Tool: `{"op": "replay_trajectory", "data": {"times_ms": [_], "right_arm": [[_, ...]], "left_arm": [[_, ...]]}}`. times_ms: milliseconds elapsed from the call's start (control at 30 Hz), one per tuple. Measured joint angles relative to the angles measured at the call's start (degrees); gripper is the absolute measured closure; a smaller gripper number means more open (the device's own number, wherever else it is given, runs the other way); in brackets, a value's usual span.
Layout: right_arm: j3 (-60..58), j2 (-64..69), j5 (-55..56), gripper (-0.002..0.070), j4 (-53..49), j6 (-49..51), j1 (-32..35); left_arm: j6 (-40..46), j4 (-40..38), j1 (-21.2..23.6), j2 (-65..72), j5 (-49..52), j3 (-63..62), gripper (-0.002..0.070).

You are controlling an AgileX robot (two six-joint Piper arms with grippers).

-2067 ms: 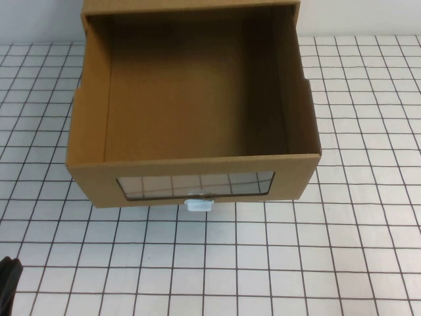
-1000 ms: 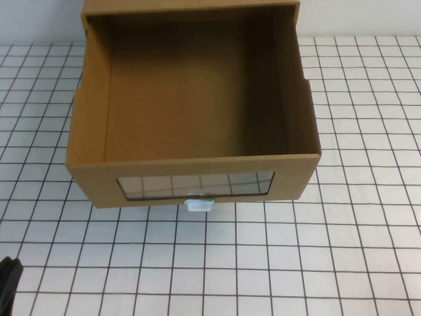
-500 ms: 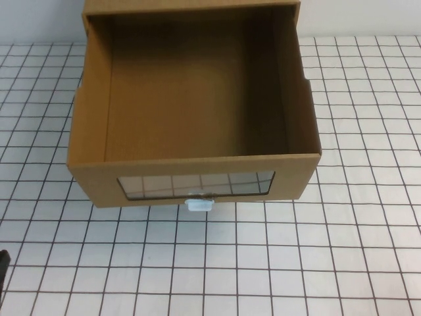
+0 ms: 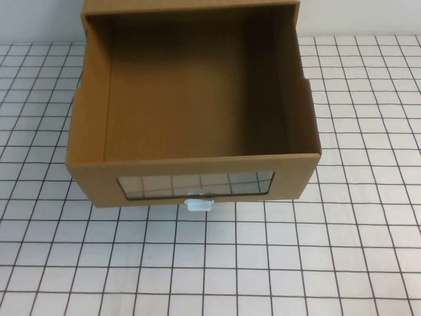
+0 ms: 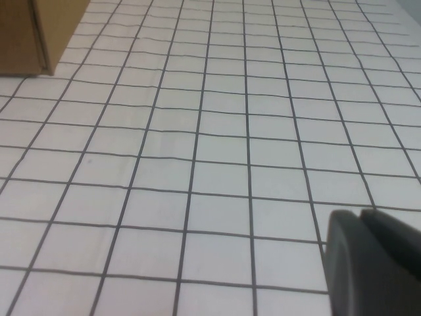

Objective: Open the shoe box
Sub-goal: 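Pull the top drawer of the cardboard box fully open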

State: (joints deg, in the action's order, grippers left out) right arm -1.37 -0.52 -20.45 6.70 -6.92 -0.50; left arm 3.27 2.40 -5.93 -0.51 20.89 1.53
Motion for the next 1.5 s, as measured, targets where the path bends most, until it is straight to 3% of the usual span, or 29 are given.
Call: {"op": "replay_trajectory", "data": {"times_ms": [1500], "right_arm": [[0.0,0.0,0.0,0.0689,0.1,0.0,0.0]], "left_arm": [[-1.5,1.3,0.1,-0.1,1.6,0.0,0.0677]]}}
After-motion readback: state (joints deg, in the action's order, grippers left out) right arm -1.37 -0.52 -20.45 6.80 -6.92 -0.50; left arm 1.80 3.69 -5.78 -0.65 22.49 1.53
